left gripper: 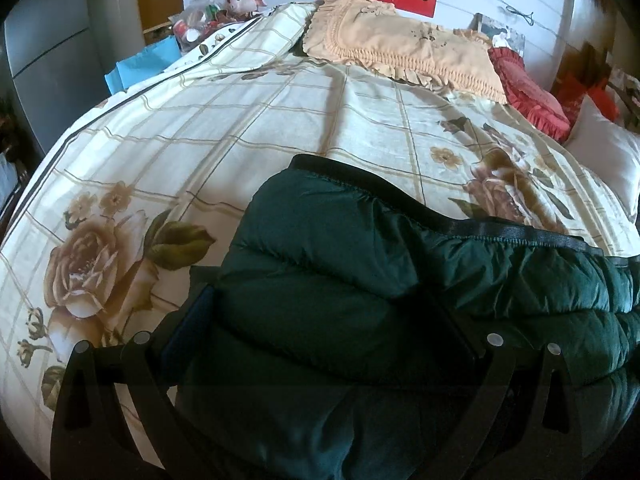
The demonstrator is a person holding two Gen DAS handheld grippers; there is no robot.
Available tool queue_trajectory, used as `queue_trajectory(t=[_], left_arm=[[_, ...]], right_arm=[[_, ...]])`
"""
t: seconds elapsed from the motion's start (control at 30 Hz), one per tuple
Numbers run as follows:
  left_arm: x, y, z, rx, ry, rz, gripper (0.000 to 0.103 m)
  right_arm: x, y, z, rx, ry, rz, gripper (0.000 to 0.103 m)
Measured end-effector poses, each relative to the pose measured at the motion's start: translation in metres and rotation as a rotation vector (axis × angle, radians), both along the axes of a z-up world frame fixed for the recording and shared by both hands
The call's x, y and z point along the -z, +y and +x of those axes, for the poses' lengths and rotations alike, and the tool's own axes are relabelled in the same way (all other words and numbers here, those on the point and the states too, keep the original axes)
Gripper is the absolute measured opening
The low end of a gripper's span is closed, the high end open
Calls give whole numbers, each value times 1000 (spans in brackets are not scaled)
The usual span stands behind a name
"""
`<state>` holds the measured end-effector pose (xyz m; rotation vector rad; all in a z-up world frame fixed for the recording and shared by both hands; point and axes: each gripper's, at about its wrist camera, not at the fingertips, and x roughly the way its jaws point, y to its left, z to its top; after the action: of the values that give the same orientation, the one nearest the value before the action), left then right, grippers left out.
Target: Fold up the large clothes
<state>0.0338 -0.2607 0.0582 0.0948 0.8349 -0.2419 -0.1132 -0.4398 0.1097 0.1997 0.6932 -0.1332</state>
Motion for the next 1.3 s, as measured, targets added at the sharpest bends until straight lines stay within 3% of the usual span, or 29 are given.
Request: queue_trajectory(t=[0.13, 0.37, 0.5, 0.6, 0.73, 0.87, 1.0, 1.13, 1.3], left_arm=[[1, 1, 0, -1, -3, -4, 101], [5, -3, -3, -9, -28, 6, 101], [7, -2, -5, -5, -45, 2, 102], [7, -1, -5, -5, -42, -6, 102], [7, -1, -5, -5, -46, -6, 102], [7, -1, -5, -5, -45, -5, 102], [7, -1, -6, -5, -46, -6, 102], [7, 1, -4, -7, -47, -3, 103], [6, 1, -4, -5, -48, -7, 103]], right_arm=[[28, 22, 26, -13, 51, -56, 76], [58, 12, 40, 25, 51, -19, 78], [46, 12, 31, 28, 63, -14, 78], [27, 7, 7, 25, 19, -13, 78], [10, -12, -35, 71, -25, -106, 79], [18, -51, -55, 172, 2, -176, 79], [41, -87, -61, 257, 37, -106, 79], [63, -99, -55, 296, 35, -11, 87], [57, -99, -55, 290, 65, -6, 89]])
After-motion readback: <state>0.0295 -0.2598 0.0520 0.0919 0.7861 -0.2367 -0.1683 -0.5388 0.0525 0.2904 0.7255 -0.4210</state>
